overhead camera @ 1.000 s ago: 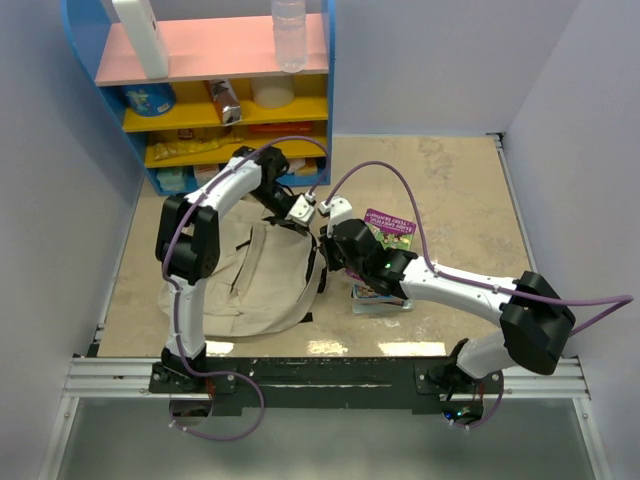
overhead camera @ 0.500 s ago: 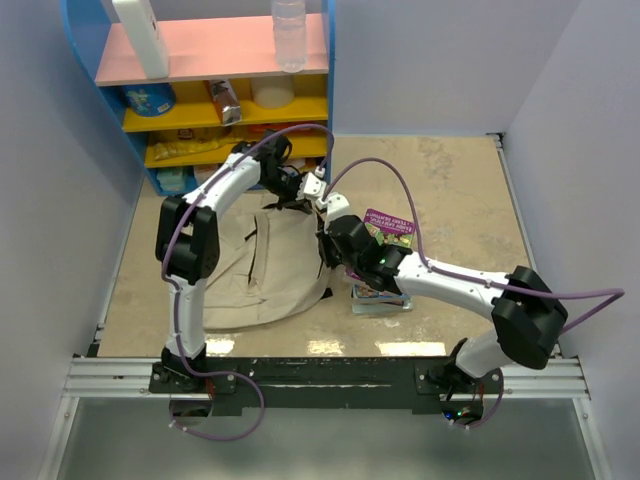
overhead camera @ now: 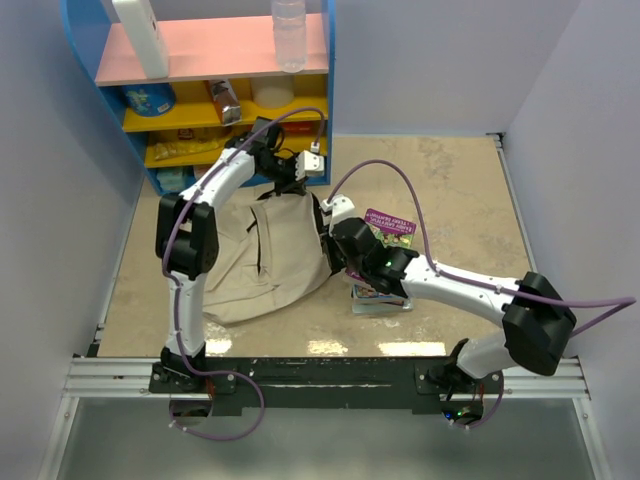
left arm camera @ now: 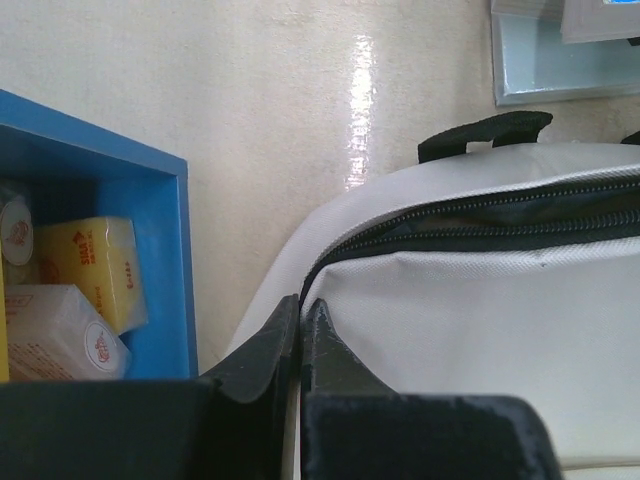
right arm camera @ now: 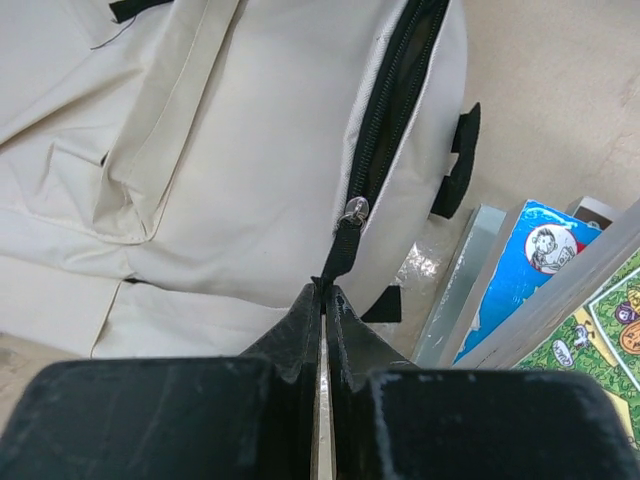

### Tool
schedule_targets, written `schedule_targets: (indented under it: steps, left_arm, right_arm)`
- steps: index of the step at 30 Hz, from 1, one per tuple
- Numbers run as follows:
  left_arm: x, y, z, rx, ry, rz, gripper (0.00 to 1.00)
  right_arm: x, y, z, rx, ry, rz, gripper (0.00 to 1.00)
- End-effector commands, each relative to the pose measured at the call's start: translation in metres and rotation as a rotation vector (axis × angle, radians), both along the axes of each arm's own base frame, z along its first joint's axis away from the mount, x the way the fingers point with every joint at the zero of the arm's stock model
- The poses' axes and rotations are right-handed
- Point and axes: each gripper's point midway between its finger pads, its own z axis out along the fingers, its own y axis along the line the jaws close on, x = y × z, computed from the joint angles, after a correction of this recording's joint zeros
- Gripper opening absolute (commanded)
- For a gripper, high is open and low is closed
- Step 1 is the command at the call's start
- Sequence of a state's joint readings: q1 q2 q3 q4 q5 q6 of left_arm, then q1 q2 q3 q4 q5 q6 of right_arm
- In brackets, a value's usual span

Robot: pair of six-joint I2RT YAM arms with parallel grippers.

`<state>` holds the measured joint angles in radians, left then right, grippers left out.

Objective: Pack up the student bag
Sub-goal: Unzip the student bag at the center of the board.

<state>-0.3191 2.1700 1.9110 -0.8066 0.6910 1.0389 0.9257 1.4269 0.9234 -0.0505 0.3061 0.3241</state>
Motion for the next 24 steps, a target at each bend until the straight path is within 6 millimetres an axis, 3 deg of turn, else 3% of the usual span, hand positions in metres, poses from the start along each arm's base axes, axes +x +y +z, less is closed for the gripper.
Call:
schedule_targets:
  steps: [1, 5, 7, 17, 18, 19, 20, 21, 22, 24]
  left_arm:
    - [0.019, 0.009, 0.020, -0.029, -0.040, 0.090, 0.00]
    - [0.027, 0.025, 0.035, -0.029, -0.022, 0.168, 0.00]
    - [0.021, 0.031, 0.036, -0.014, -0.005, 0.179, 0.00]
    - [-0.012, 0.055, 0.016, -0.003, 0.131, 0.270, 0.00]
    - [-0.015, 0.054, 0.017, -0.004, 0.135, 0.267, 0.10]
    - [-0.017, 0.053, 0.022, -0.018, 0.131, 0.258, 0.29]
    - [-0.019, 0.053, 0.026, -0.024, 0.129, 0.251, 0.52]
    - [-0.021, 0.052, 0.031, -0.032, 0.118, 0.239, 0.87]
    - [-0.024, 0.048, 0.044, -0.058, 0.099, 0.213, 1.00]
    - [-0.039, 0.047, 0.051, -0.051, 0.062, 0.086, 1.00]
  right_arm:
    - [-0.014, 0.003, 0.005, 0.010, 0.001, 0.010, 0.00]
    - [-0.022, -0.004, -0.007, -0.025, 0.027, 0.007, 0.00]
    - [-0.024, -0.004, -0.009, -0.022, 0.032, 0.008, 0.00]
    - [-0.028, -0.013, -0.009, -0.010, 0.036, -0.024, 0.00]
    - [-0.029, -0.014, -0.011, -0.011, 0.040, -0.028, 0.00]
    - [-0.029, -0.015, -0.011, -0.010, 0.042, -0.032, 0.00]
    - [-0.029, -0.017, -0.012, -0.014, 0.039, -0.041, 0.00]
    - [-0.028, -0.018, -0.011, -0.013, 0.039, -0.047, 0.00]
    - [-0.028, -0.018, -0.011, -0.013, 0.038, -0.050, 0.00]
    - [-0.026, -0.016, -0.007, -0.008, 0.031, -0.056, 0.00]
